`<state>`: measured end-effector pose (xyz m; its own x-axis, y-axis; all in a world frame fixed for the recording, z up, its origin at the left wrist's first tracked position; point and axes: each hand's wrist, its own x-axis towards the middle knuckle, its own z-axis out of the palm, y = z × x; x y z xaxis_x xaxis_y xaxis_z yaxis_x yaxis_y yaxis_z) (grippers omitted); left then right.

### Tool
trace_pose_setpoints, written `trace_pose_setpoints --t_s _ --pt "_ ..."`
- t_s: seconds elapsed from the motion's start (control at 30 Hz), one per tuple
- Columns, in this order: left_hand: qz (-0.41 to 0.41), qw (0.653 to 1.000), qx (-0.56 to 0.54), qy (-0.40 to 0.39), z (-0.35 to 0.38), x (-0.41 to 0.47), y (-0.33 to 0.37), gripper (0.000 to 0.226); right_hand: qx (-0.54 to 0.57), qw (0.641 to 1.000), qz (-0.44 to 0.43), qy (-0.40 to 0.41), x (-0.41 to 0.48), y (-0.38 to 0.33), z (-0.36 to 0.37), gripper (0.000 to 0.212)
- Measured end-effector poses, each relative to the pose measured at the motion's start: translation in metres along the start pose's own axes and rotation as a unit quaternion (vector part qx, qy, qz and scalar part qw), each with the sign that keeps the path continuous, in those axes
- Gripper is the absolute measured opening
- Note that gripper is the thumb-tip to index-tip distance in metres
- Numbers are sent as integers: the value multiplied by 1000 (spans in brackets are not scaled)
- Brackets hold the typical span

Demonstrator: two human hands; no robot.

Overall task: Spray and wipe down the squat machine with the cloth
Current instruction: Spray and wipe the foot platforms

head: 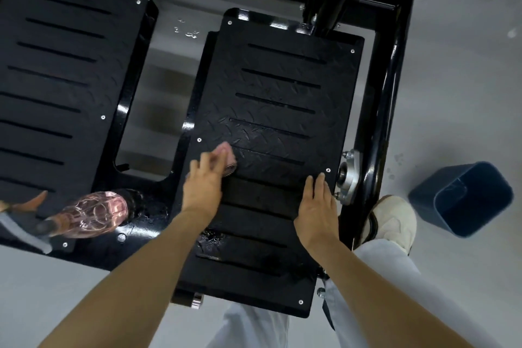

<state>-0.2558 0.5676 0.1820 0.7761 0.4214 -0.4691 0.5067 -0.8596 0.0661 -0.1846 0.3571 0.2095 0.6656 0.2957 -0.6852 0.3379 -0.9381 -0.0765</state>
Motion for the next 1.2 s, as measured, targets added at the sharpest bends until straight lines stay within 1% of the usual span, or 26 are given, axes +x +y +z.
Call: trace_pose_setpoints --t_s 0.1,0.17,0.2,0.23,0.27,0.3,0.33,0.4,0.43,0.47,0.5,0.57,0.63,0.7,0.77,0.83,0.93,0.97,1.0,1.03,1.07,1.1,1.13,1.17,1.2 --pt "-88 994 -66 16 -4 7 -38 85 -1 1000 -6 -11 -1 -6 6 92" --pt "-141 984 -101 26 -3 10 -37 80 -3 1000 -5 -18 -4 -8 10 92" --pt "-154 982 -106 29 -2 9 -30 79 -8 1000 -6 -21 -5 -9 11 91" --pt "-149 984 -96 28 -1 7 -22 80 -15 1000 -7 -23 -6 -10 12 92" --pt "-124 989 -74 18 3 3 -13 83 -22 999 -9 -26 -8 -11 13 92" --pt "-79 996 -44 3 5 -2 -3 85 -26 999 -9 -28 -9 -12 14 92" --pt "-22 1000 -10 -16 7 -8 3 87 -30 999 -10 -29 -10 -13 14 93" --pt "85 994 54 -52 11 -15 4 89 -34 999 -9 -31 -10 -16 15 92" --pt "110 990 70 -61 10 -16 -4 89 -34 999 -8 -33 -11 -18 15 92" --pt "111 989 74 -59 9 -15 -13 89 -32 999 -7 -33 -11 -19 16 91" --pt "84 993 64 -52 8 -14 -23 88 -32 999 -7 -31 -11 -19 16 91" --pt "-21 999 7 -26 7 -14 -41 88 -30 999 -5 -30 -11 -17 19 89" --pt "-92 995 -31 -9 9 -18 -44 87 -26 999 1 -31 -14 -13 23 88" --pt "-112 993 -28 -4 14 -23 -34 86 -30 999 6 -29 -16 -8 27 88" --pt "-113 993 -21 -8 20 -31 -14 86 -38 999 5 -24 -19 -3 30 89" --pt "-74 997 1 -22 27 -45 8 87 -37 999 4 -20 -20 -1 31 89" --pt "65 995 40 -63 30 -62 28 86 -29 999 2 -16 -19 -6 29 90" --pt "108 990 47 -78 29 -62 25 89 -22 1000 0 -13 -18 -8 28 90" --pt "134 986 57 -84 25 -60 17 92 -14 1000 -2 -10 -17 -10 27 89" --pt "128 987 60 -78 21 -56 7 93 -6 1000 -3 -7 -17 -11 27 89" --pt "84 994 36 -66 16 -51 -4 92 -2 1000 -4 -6 -17 -11 27 90" --pt "12 999 -12 -43 13 -45 -16 89 2 1000 -4 -6 -18 -9 27 89" --pt "-60 996 -67 -19 10 -39 -25 85 8 1000 -3 -5 -19 -7 27 88" --pt "-110 988 -108 1 9 -34 -30 80 16 1000 2 -3 -21 -3 28 86" --pt "-136 983 -122 15 8 -30 -31 77 27 1000 11 1 -23 1 29 84"
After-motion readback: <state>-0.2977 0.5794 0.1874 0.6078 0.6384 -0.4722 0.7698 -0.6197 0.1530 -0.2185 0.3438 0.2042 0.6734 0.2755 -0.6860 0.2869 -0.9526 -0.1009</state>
